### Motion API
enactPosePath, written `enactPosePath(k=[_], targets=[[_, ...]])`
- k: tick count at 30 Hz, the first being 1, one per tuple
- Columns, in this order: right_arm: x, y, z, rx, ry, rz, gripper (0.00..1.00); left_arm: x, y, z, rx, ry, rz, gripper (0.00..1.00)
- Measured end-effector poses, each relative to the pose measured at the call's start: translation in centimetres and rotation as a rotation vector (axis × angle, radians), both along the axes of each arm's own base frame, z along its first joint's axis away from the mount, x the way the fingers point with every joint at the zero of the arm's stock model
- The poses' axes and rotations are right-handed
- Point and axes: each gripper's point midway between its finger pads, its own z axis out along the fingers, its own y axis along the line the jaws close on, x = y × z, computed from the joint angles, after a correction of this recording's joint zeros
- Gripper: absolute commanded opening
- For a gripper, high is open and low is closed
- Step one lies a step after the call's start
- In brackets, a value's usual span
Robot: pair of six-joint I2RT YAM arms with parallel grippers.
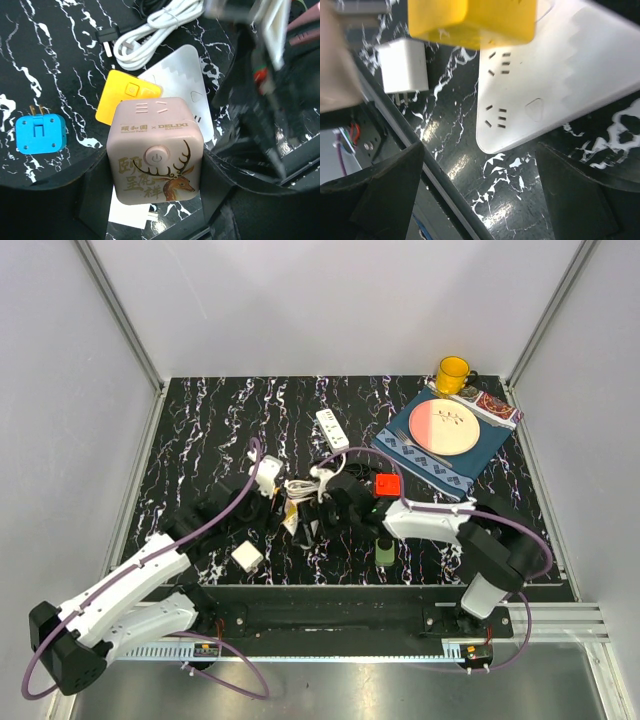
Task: Insert the plug
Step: Adjust the socket at the center of the board.
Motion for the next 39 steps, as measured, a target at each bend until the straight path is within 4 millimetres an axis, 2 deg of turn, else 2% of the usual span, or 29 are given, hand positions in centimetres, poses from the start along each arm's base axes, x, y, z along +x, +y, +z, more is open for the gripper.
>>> enactPosePath(k=[4, 8, 10, 14, 18, 24, 28, 29, 33, 34, 39], targets=[[2.5, -1.6, 3.3, 0.089, -0.008, -0.144, 0.92, -0.7, -0.5, -1.4, -0.011, 0.023, -0.041, 0.0], [5.5, -3.8, 4.7, 0.189, 0.024, -0.31, 0.88, -1.5, -1.3, -2.9, -0.034, 0.061, -0.091, 0.0], [6.3, -4.3, 4.5, 0.21, 0.061, -0.367, 0.85, -1.7, -1.6, -3.7, -0.044, 0.071, -0.106, 0.0], [6.7, -3.5, 4.0, 0.25, 0.119, -0.424, 0.83, -1.8, -2.0, -5.0, -0.051, 0.09, -0.122, 0.0], [7.5, -3.7, 2.0, 0.261, 0.167, -0.53, 0.81, -1.9, -2.3, -6.0, -0.051, 0.109, -0.129, 0.0], [7.9, -4.4, -1.4, 0.238, 0.225, -0.63, 0.78, -1.6, -2.7, -5.7, -0.071, 0.096, -0.129, 0.0], [8.3, -3.6, -1.3, 0.285, 0.225, -0.628, 0.72, -1.3, -3.0, -5.7, -0.09, 0.087, -0.122, 0.0], [8.4, -3.3, -1.3, 0.297, 0.226, -0.627, 0.7, -1.4, -3.0, -5.9, -0.092, 0.09, -0.12, 0.0], [8.6, -2.8, -1.8, 0.327, 0.236, -0.622, 0.48, -1.4, -3.0, -6.8, -0.093, 0.101, -0.112, 0.0], [8.6, -2.7, -1.9, 0.333, 0.239, -0.622, 0.34, -1.4, -3.0, -7.0, -0.092, 0.104, -0.112, 0.0], [8.6, -2.3, -1.2, 0.37, 0.22, -0.597, 0.14, -1.4, -3.0, -7.8, -0.074, 0.123, -0.117, 0.0]])
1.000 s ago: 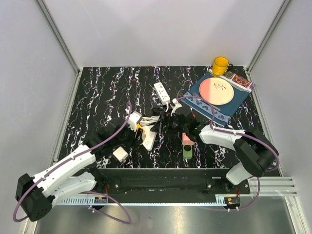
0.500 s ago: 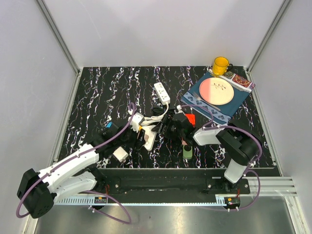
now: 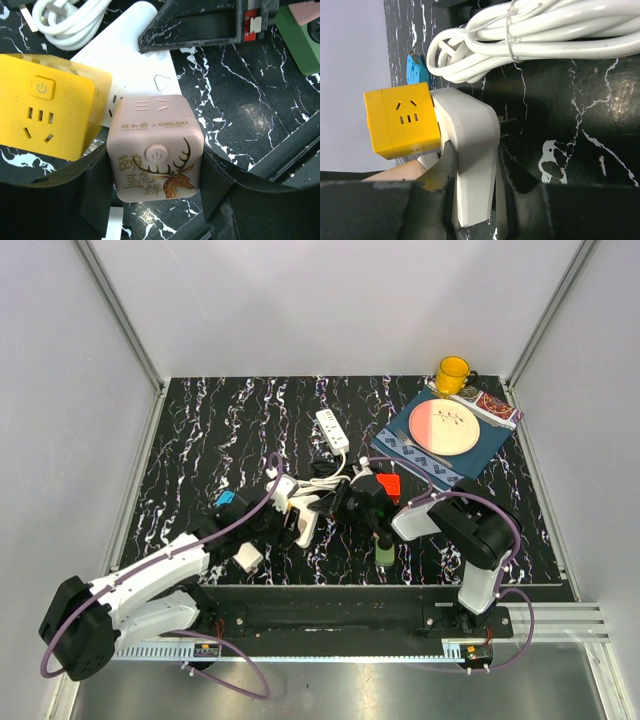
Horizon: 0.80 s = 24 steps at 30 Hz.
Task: Insert the plug
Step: Adjust the socket at the center of the board.
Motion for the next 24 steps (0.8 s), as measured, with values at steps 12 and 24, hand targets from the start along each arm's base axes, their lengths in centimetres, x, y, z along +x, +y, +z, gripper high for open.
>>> enactPosePath(k=[12, 24], targets=[[0.9, -1.5, 0.1, -0.014, -0.102, 0.03, 0.0, 0.1, -1.2, 0.6, 0.045, 0.013, -0.121, 0.0], [1.2, -2.1, 0.7, -0.016, -0.174, 0.07, 0.0, -0.7, -2.0, -0.2, 0.04, 0.082, -0.173, 0.0]])
